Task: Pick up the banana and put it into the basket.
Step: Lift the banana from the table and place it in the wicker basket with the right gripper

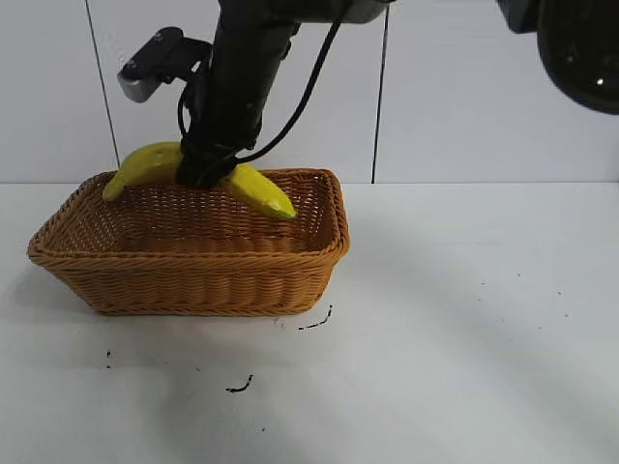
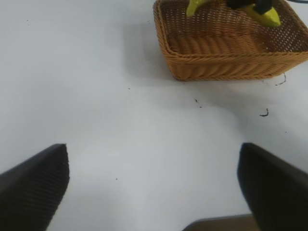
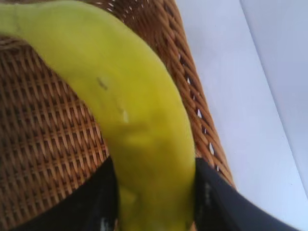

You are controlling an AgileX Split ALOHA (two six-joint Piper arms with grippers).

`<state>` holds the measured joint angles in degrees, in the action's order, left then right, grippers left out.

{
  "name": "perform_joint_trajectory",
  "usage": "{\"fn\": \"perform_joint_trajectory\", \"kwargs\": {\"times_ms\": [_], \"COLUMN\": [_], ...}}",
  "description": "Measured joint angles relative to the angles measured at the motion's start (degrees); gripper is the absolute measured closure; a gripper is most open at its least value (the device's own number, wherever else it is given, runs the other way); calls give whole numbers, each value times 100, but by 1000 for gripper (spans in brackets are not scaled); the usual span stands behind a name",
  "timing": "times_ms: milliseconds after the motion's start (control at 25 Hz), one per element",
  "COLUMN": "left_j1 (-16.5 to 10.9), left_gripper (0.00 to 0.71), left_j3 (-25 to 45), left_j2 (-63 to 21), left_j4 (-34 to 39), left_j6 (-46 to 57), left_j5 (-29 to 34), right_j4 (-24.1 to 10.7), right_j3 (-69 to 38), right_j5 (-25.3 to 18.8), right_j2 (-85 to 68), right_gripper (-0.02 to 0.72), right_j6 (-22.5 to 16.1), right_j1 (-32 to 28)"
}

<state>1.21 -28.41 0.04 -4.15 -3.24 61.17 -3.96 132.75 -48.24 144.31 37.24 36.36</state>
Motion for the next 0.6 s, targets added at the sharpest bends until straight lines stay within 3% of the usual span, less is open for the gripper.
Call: {"fn": "perform_joint_trajectory", "kwargs": {"times_ms": [560, 600], "left_j1": [0, 0], "left_gripper": [20, 20], "left_j3": [0, 0], "left_j2": [0, 0], "left_j4": [0, 0], "left_j6": [0, 0], "left_j5": [0, 0], "right_j4": [203, 209], "right_j3": [0, 0], "right_j5": [70, 75], "right_j2": [198, 198], "right_gripper": [399, 370], "right_j6": [5, 5], "right_j1": [0, 0]}}
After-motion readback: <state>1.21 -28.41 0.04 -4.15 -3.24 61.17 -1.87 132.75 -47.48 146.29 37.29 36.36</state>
